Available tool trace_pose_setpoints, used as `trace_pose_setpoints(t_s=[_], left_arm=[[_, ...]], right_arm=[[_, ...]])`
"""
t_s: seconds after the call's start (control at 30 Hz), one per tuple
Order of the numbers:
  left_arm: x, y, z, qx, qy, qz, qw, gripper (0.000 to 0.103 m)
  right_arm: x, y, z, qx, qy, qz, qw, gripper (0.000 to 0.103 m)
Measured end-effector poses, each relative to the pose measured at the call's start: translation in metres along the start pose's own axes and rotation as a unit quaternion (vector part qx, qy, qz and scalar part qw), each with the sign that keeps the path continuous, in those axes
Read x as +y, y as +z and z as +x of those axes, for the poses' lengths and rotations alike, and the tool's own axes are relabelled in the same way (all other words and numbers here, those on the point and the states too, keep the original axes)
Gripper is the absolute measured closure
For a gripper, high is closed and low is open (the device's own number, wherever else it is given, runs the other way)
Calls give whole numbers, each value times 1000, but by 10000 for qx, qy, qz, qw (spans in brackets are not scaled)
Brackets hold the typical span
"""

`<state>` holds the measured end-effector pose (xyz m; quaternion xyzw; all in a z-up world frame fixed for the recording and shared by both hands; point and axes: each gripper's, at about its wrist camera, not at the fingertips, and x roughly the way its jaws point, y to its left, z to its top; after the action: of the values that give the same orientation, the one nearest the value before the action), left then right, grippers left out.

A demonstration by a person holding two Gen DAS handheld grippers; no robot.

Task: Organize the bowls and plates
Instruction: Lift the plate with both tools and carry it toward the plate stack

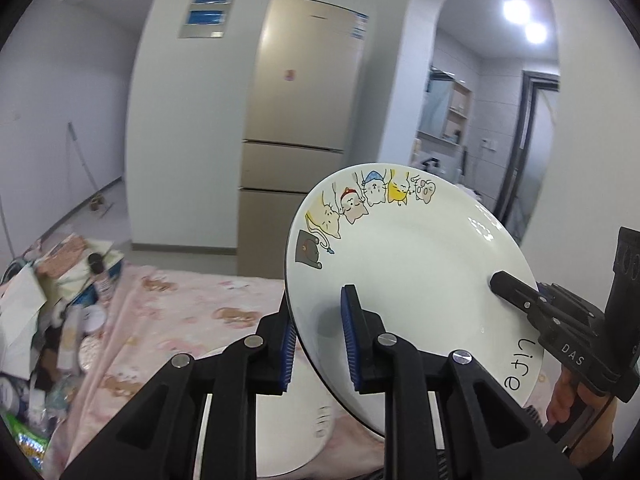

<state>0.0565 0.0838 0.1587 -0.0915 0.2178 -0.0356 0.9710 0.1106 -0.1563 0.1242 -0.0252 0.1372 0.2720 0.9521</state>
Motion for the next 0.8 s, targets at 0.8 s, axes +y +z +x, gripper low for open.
trace_pose_setpoints(t_s=[0.8], left_arm=[[126,-91,-3,437,576,-689,9950,81]], right_arm=[[91,-64,80,1007,893,-355,9903,81]])
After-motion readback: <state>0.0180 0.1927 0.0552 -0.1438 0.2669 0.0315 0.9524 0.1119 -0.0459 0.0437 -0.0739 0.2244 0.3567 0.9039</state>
